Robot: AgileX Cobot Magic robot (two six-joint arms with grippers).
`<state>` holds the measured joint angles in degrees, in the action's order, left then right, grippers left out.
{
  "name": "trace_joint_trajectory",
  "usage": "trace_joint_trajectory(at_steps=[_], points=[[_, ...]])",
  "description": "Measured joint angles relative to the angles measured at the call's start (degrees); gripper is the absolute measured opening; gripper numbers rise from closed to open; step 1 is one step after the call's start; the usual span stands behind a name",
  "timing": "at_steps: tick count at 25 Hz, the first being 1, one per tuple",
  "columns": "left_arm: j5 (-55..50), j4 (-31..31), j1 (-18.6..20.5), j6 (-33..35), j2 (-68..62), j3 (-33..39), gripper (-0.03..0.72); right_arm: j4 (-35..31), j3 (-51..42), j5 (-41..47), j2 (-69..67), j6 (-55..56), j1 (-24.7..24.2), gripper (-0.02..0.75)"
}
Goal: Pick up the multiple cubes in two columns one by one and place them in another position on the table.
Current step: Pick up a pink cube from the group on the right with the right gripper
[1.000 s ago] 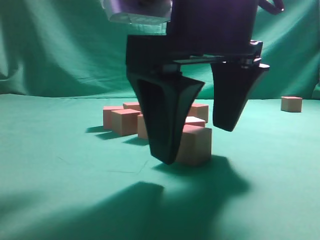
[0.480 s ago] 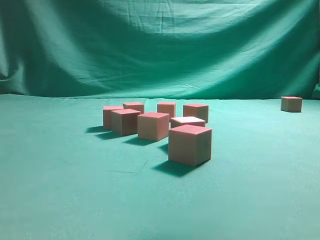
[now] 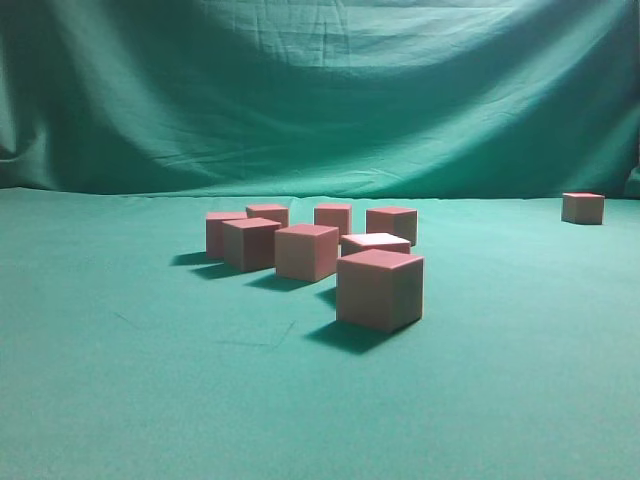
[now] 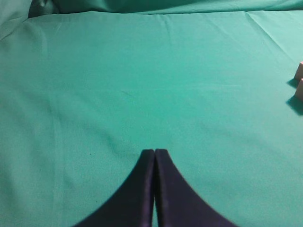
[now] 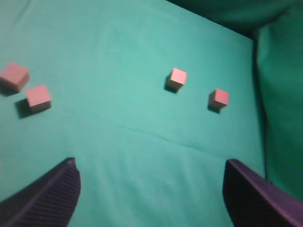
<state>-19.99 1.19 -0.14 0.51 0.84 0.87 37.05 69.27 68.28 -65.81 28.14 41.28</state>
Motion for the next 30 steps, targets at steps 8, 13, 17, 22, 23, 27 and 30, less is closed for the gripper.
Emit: trace_joint_trajectory(at_steps=[8,13,17,22,23,27,30], points=[[0.00,0.00,0.00,0.00,0.00,0.00,0.000,-4.35,0.48,-2.36,-4.27,-1.18,-16.66,0.549],[0.00,0.00,0.00,0.00,0.00,0.00,0.000,-15.03,4.86,-2.71,-12.40,-9.50,-25.45,0.549],[0.00,0.00,0.00,0.00,0.00,0.00,0.000,-19.42,11.55,-2.71,-21.32,-14.00,-29.80,0.549],[0.00,0.00,0.00,0.00,0.00,0.00,0.000,-23.59,21.63,-2.59,-33.15,-16.56,-34.29,0.549],[0.00,0.00,0.00,0.00,0.00,0.00,0.000,-25.21,23.68,-2.34,-35.37,-17.56,-35.26,0.549],[0.00,0.00,0.00,0.00,0.00,0.00,0.000,-34.34,33.81,-1.04,-45.71,-22.25,-39.29,0.549],[0.00,0.00,0.00,0.00,0.00,0.00,0.000,-37.36,41.12,-0.27,-52.82,-24.00,-40.97,0.549]])
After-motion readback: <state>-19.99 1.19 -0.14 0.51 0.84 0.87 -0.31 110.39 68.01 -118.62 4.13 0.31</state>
